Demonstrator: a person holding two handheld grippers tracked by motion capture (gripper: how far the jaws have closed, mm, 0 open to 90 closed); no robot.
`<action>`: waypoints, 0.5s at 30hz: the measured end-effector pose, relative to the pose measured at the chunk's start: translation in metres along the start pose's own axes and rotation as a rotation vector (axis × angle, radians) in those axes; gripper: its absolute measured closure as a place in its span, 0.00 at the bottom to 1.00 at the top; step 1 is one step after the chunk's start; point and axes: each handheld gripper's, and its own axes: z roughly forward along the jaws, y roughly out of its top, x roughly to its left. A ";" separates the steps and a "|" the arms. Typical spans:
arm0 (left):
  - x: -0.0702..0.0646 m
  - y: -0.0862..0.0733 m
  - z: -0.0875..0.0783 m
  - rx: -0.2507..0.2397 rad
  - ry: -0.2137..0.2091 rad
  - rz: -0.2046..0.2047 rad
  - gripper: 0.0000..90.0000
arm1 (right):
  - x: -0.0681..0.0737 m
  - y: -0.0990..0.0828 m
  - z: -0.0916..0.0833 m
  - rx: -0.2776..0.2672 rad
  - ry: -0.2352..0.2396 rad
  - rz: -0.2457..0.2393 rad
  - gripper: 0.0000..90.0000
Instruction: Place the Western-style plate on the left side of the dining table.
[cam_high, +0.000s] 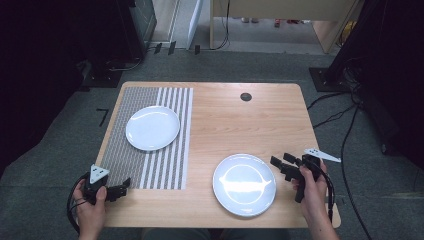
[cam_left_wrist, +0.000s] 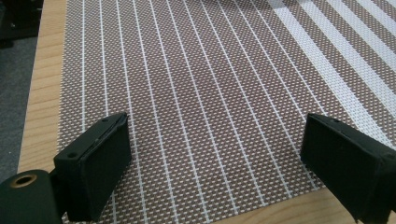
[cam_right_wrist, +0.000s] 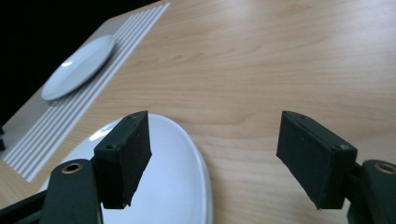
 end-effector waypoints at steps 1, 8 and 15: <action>0.000 0.000 0.000 0.000 0.000 0.000 0.10 | -0.004 -0.003 -0.003 0.002 -0.011 0.003 0.29; 0.000 0.000 0.000 0.000 -0.002 0.001 0.10 | -0.024 -0.017 -0.022 0.012 -0.068 0.018 0.29; 0.000 0.000 0.000 0.000 -0.002 0.002 0.10 | -0.045 -0.031 -0.043 0.037 -0.162 0.013 0.28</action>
